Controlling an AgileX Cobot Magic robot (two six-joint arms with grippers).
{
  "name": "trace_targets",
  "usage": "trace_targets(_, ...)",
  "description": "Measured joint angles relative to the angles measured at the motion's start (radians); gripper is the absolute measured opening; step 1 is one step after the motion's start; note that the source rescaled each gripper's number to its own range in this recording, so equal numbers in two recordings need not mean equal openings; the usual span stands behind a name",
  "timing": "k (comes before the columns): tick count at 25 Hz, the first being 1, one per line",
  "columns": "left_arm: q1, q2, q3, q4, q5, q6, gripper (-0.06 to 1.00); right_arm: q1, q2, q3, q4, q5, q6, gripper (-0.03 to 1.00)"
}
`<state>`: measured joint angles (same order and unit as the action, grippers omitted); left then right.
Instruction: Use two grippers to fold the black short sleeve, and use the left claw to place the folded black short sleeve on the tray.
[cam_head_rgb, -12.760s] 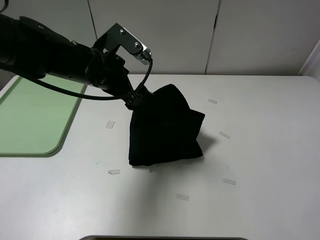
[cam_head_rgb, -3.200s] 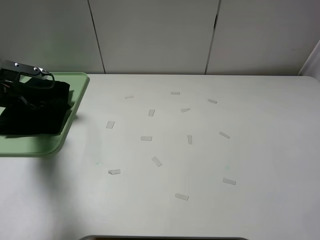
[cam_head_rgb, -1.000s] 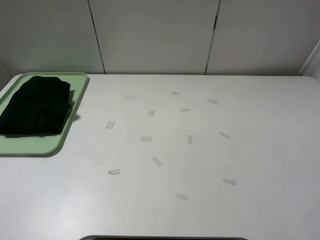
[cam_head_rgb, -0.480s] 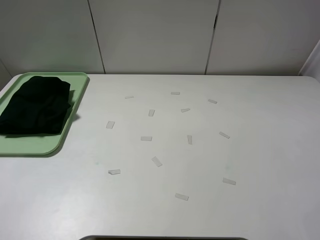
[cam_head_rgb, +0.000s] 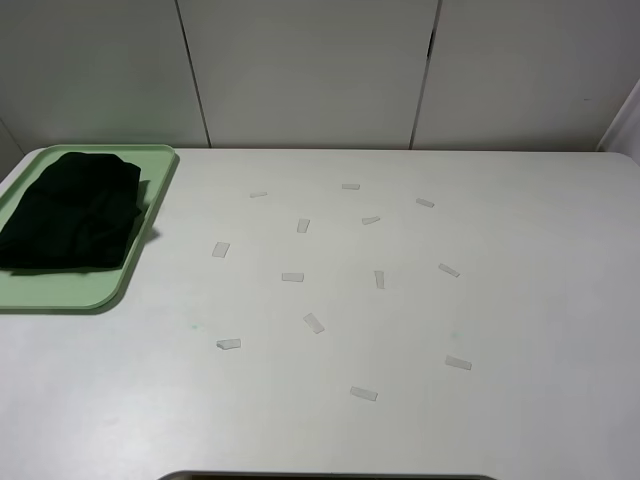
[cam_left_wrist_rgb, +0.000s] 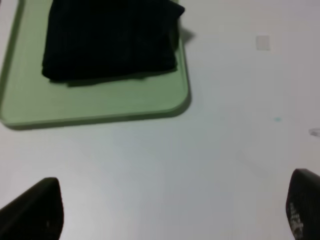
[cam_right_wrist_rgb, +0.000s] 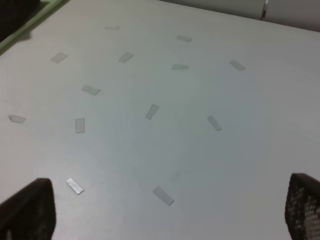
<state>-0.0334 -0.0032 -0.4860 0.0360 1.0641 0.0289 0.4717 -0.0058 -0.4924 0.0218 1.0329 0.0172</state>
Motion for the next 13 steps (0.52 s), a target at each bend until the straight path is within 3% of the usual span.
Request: trace_targets(13,-0.032,0.000,0.000,0.004,0.000,-0.002,0.88,0.000,0.000,0.000,0.000,0.000,0.000,1.00)
